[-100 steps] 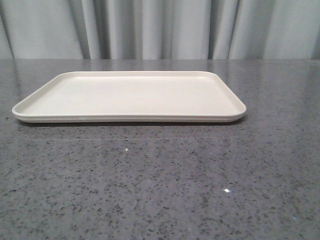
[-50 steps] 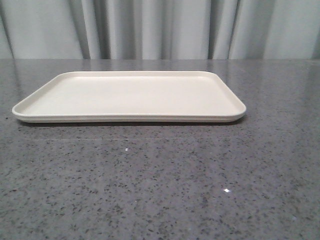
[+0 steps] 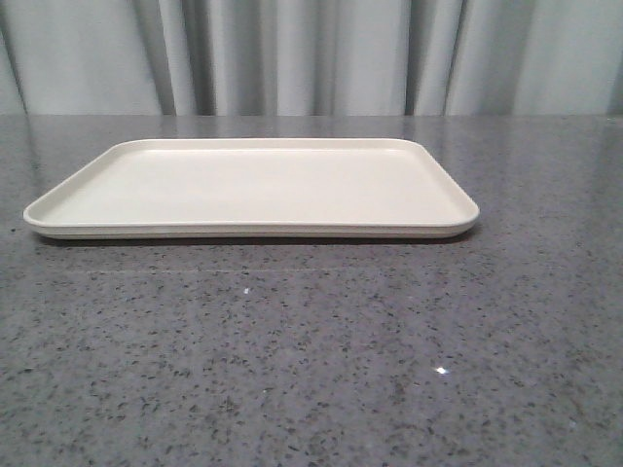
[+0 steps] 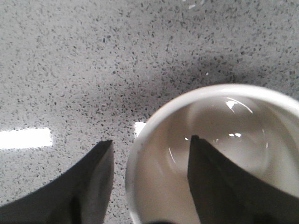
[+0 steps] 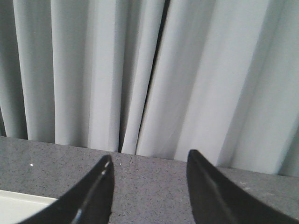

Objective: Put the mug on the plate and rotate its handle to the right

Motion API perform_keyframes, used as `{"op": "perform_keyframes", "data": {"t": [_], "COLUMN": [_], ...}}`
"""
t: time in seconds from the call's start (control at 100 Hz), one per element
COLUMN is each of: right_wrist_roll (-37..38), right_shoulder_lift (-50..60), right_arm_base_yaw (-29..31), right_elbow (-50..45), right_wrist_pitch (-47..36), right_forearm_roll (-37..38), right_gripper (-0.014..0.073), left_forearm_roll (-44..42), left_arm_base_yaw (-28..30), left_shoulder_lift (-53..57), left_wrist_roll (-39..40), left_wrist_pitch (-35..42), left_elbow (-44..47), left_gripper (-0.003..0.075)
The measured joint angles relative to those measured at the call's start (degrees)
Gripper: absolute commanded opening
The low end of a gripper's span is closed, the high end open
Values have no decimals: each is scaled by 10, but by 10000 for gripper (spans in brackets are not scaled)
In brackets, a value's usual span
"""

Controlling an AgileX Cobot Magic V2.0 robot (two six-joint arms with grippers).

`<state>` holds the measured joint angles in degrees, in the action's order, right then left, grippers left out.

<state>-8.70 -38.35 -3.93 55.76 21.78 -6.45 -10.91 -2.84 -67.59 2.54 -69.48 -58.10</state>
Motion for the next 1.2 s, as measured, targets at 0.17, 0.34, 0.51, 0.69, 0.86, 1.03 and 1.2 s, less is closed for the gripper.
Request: {"op": "perform_keyframes", "data": {"t": [0.17, 0.34, 0.51, 0.69, 0.86, 1.03, 1.2], "right_wrist_roll": [0, 0, 0, 0, 0, 0, 0], "right_shoulder_lift": [0, 0, 0, 0, 0, 0, 0], "right_arm_base_yaw": [0, 0, 0, 0, 0, 0, 0], "right_elbow": [0, 0, 0, 0, 0, 0, 0], "right_wrist_pitch": [3, 3, 3, 3, 3, 3, 3], "right_forearm_roll": [0, 0, 0, 0, 0, 0, 0], "right_gripper": [378, 378, 371, 371, 371, 371, 371], "left_forearm_roll": [3, -2, 2, 5, 13, 39, 50], "left_arm_base_yaw": [0, 0, 0, 0, 0, 0, 0], "left_shoulder_lift": [-1, -1, -1, -1, -1, -1, 0], "left_wrist_roll": [0, -7, -21, -28, -32, -42, -55], "left_wrist_pitch": [7, 11, 21, 23, 28, 29, 21], "left_elbow": [6, 7, 7, 6, 3, -24, -81], "left_gripper": [195, -20, -20, -20, -20, -20, -20]}}
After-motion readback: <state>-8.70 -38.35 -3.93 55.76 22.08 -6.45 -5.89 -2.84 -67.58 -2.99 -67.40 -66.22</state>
